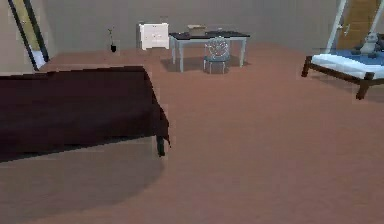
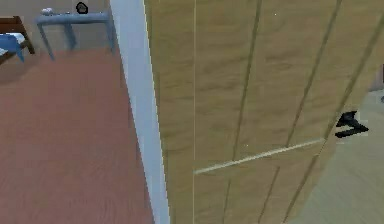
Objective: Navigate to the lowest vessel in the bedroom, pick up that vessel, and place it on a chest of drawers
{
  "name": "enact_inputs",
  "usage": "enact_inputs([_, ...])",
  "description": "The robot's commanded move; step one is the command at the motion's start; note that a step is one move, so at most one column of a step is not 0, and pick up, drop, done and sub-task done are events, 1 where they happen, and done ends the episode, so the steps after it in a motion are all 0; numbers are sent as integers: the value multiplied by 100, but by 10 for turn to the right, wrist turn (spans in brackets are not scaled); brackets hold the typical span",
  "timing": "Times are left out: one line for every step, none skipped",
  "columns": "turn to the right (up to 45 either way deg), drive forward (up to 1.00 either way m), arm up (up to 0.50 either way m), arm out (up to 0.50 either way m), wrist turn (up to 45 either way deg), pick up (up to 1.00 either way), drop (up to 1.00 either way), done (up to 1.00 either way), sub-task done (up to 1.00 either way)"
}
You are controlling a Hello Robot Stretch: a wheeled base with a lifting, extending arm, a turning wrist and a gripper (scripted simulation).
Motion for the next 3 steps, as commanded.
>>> enact_inputs([240, 0, 0, 0, 0, 0, 0, 0, 0])
enact_inputs([0, 100, 0, 0, 0, 0, 0, 0, 0])
enact_inputs([0, 100, 0, 0, 0, 0, 0, 0, 0])
